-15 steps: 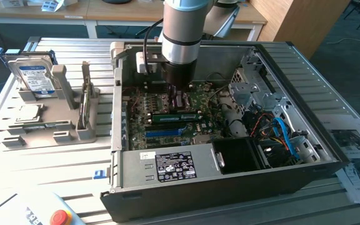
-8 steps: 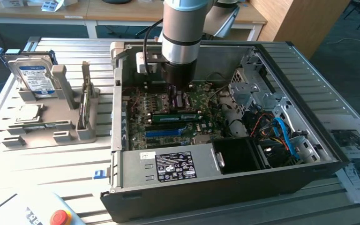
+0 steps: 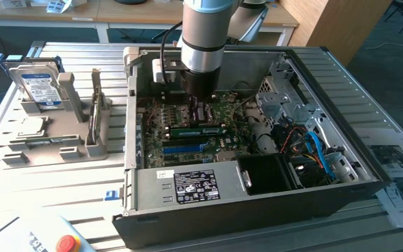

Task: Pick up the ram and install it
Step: 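Press down the ram until it locks into place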

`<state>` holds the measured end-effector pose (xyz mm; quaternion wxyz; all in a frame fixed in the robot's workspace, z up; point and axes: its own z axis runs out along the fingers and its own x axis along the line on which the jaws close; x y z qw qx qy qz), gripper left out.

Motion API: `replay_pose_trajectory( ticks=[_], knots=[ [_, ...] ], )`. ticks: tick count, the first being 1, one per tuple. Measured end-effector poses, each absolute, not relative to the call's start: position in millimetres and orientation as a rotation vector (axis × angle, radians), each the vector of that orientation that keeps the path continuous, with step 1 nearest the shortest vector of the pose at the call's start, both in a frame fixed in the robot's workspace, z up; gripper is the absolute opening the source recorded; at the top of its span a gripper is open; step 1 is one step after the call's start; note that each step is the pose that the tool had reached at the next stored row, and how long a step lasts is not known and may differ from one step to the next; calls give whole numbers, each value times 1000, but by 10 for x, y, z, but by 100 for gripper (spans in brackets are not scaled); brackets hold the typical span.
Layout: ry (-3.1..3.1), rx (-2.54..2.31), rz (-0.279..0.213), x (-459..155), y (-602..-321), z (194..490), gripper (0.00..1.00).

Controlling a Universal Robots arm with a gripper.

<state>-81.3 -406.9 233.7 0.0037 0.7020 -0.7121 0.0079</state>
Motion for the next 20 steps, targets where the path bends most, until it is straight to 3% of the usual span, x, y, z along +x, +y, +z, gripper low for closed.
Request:
replay_pose_trajectory(
  ticks=[20],
  knots=[
    [-2232,2200,25,-827,-4069,2284,10]
  ],
)
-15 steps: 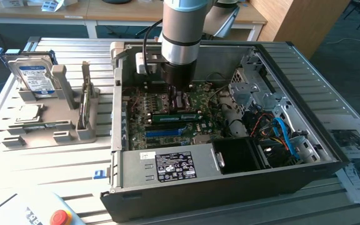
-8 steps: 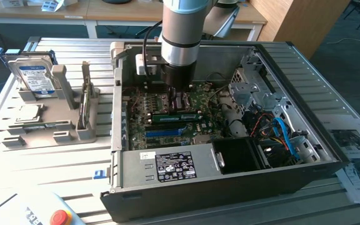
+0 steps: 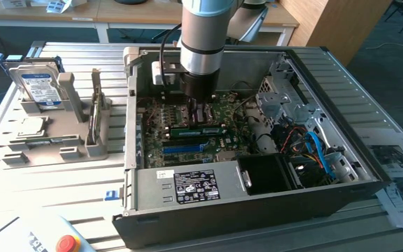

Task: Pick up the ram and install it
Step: 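Press down the ram until it locks into place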

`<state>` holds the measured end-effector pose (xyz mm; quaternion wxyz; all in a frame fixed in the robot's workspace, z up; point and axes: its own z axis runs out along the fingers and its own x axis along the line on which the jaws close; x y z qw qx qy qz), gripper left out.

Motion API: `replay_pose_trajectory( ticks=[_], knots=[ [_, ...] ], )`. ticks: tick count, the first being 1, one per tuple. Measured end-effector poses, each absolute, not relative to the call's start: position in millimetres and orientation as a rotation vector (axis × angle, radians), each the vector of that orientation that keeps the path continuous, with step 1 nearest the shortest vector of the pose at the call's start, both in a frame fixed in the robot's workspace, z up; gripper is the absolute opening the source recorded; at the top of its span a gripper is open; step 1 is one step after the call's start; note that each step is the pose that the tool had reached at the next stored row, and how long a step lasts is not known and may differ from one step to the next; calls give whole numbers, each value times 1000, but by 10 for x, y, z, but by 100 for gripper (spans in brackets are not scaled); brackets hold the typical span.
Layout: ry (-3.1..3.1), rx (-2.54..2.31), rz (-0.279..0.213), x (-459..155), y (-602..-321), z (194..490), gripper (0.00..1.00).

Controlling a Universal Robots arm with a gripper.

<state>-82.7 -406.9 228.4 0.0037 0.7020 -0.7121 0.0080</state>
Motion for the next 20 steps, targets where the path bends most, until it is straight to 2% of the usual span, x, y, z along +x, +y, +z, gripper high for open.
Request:
replay_pose_trajectory(
  ticks=[20],
  knots=[
    [-2234,2202,29,-847,-4078,2246,10]
  ],
)
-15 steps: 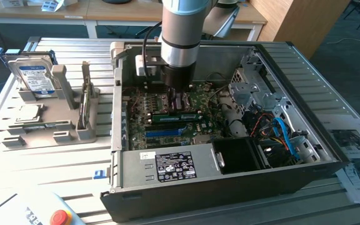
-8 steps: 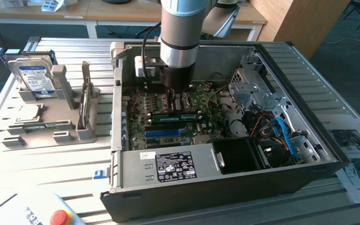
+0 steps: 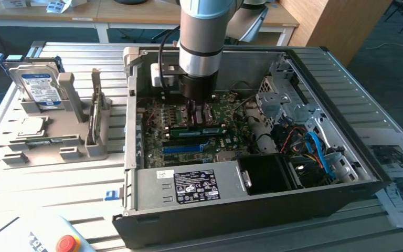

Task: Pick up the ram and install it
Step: 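Press down the ram until it locks into place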

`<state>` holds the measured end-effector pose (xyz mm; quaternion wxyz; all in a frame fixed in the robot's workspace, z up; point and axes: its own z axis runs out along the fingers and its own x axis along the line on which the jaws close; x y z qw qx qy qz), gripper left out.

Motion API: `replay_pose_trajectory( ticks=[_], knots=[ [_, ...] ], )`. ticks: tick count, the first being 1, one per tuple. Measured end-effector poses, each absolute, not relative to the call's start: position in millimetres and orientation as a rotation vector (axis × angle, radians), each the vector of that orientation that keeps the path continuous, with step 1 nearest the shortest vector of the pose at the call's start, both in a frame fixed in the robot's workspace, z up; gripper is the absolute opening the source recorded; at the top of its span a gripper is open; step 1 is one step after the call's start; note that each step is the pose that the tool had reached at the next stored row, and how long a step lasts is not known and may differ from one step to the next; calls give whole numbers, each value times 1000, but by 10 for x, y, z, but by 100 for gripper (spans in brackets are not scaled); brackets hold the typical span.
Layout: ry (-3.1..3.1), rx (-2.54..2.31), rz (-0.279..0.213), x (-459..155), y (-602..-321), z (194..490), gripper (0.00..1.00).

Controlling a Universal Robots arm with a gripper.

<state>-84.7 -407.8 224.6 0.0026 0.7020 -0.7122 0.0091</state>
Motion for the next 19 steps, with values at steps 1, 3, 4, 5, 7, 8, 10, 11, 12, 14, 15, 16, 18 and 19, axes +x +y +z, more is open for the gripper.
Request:
replay_pose_trajectory(
  ticks=[1,3,4,5,7,8,10,11,12,14,15,16,18,19],
  knots=[
    [-2234,2202,29,-847,-4078,2244,10],
    [-2234,2202,29,-847,-4078,2244,10],
    [-2234,2202,29,-847,-4078,2243,10],
    [-2234,2202,29,-847,-4078,2243,10],
    [-2234,2202,29,-847,-4079,2241,10],
    [-2234,2202,29,-847,-4079,2237,10],
    [-2234,2202,29,-847,-4079,2233,10],
    [-2234,2202,29,-847,-4079,2233,10],
    [-2234,2202,29,-847,-4079,2232,10],
    [-2234,2202,29,-847,-4079,2232,10],
    [-2234,2202,29,-847,-4079,2231,10],
    [-2234,2202,29,-847,-4079,2229,10],
    [-2234,2202,29,-847,-4080,2228,10],
    [-2234,2202,29,-847,-4079,2228,10]
  ],
)
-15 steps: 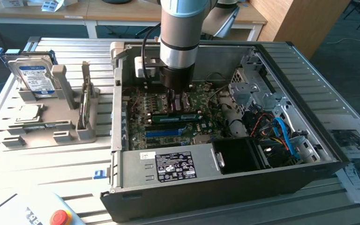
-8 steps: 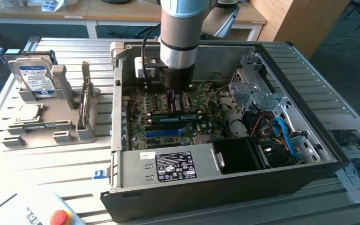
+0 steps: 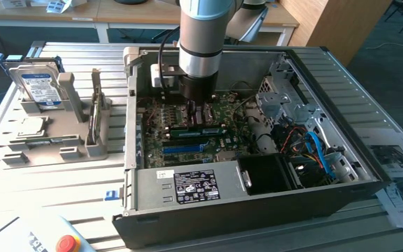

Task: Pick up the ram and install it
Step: 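Press down the ram until it locks into place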

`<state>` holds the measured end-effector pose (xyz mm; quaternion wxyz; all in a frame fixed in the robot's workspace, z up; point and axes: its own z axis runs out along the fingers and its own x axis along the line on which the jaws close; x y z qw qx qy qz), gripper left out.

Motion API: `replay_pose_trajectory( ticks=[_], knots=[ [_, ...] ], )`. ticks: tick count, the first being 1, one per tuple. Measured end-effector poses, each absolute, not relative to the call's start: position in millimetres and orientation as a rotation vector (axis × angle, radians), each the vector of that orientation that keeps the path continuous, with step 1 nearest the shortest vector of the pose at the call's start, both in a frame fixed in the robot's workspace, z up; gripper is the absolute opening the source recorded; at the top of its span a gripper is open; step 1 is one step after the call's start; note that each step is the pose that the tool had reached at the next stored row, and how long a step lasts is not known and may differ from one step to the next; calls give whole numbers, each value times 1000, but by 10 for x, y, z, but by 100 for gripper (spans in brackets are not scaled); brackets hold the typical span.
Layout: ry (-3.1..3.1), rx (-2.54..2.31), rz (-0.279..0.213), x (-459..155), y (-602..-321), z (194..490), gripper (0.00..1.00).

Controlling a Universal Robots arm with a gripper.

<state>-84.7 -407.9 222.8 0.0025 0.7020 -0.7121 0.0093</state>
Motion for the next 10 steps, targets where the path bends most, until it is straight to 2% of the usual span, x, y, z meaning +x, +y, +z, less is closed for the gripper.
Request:
replay_pose_trajectory(
  ticks=[10],
  knots=[
    [-2234,2202,29,-847,-4079,2220,10]
  ],
)
